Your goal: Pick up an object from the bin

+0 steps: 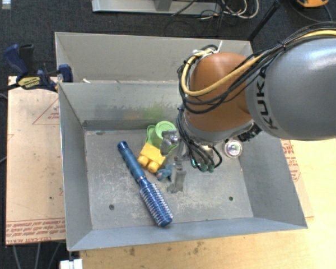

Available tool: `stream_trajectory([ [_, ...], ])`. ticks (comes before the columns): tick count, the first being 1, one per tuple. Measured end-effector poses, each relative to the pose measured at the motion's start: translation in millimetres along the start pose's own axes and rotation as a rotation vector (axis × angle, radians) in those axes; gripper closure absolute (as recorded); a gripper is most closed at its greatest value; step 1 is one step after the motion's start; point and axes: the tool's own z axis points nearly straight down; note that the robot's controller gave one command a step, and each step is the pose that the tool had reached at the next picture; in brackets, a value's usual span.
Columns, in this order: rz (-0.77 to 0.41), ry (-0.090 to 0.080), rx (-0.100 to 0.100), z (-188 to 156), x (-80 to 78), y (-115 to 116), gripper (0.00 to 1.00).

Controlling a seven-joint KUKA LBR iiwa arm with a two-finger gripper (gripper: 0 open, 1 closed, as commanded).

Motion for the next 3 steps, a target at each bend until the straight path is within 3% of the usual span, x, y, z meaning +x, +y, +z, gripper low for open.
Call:
stream_trajectory([
  [1, -0.127, -0.015, -0.001, 123.3, -19.0, -34.9, 0.00],
  [2, -0.127, -0.018, 0.000, 118.7, -20.2, -34.4, 1.00],
  [3, -0.154, -0.017, -0.001, 2.6, -6.4, -20.0, 1.00],
])
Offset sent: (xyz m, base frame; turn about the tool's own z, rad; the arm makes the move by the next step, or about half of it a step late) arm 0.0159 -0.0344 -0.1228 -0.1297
